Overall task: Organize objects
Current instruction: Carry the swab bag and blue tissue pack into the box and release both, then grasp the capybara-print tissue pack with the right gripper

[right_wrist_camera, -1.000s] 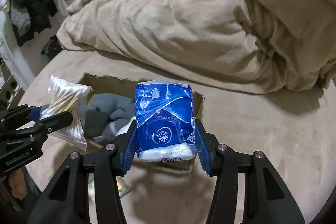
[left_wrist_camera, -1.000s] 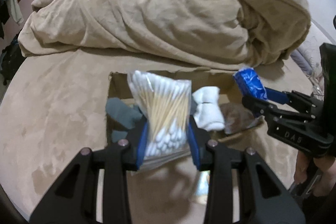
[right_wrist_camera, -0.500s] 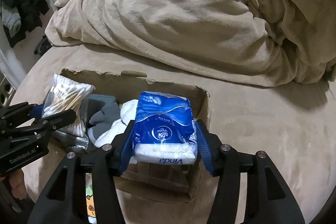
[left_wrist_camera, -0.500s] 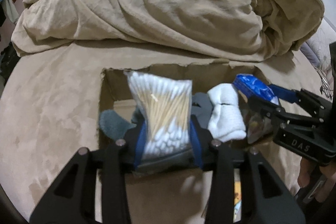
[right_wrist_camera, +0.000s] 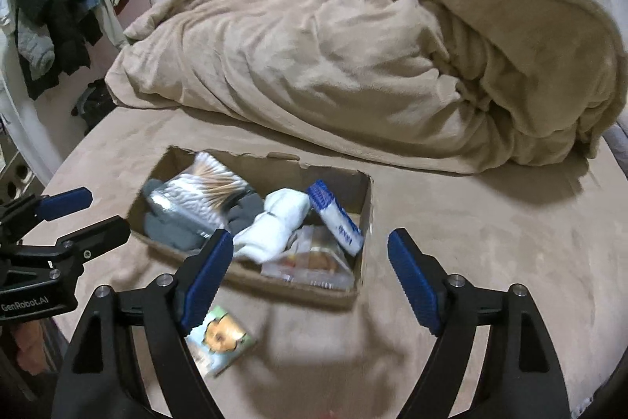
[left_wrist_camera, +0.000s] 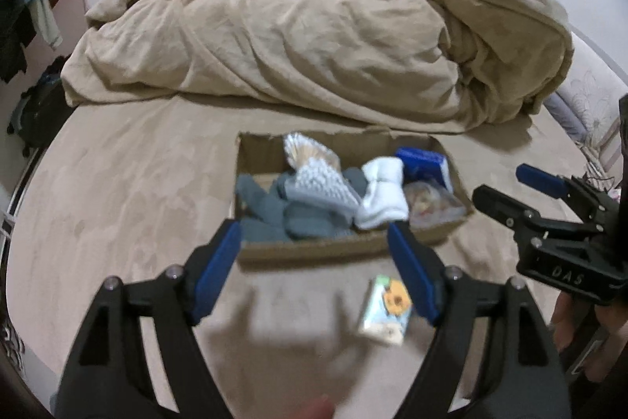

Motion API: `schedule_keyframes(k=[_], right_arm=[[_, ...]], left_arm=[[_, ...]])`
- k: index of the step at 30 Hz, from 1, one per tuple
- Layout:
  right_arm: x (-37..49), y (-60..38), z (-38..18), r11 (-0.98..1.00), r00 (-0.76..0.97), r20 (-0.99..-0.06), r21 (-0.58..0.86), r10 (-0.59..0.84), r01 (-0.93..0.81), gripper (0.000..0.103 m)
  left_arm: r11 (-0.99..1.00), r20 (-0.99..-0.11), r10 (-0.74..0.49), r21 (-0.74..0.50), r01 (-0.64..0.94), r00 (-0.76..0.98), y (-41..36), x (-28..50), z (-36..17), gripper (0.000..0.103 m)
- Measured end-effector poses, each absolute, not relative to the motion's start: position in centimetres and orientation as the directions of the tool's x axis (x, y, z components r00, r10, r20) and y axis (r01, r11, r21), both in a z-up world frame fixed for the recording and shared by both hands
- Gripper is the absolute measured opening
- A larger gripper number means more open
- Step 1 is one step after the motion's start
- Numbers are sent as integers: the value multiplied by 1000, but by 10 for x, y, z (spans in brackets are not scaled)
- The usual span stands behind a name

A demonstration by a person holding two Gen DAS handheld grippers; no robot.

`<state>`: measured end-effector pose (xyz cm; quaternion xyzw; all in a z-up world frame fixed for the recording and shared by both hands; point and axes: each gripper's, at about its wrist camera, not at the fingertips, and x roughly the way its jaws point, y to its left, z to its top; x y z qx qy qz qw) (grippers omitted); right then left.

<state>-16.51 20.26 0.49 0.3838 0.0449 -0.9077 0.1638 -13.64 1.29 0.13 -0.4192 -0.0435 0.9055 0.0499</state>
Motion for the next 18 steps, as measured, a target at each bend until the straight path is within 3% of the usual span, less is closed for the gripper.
schedule_keyframes(k=[18], right_arm=[[-37, 232, 32, -949, -646, -712, 93, -274, 300, 84]], left_arm=[[-994, -802, 83, -113, 13, -591, -9, -17, 5, 78]])
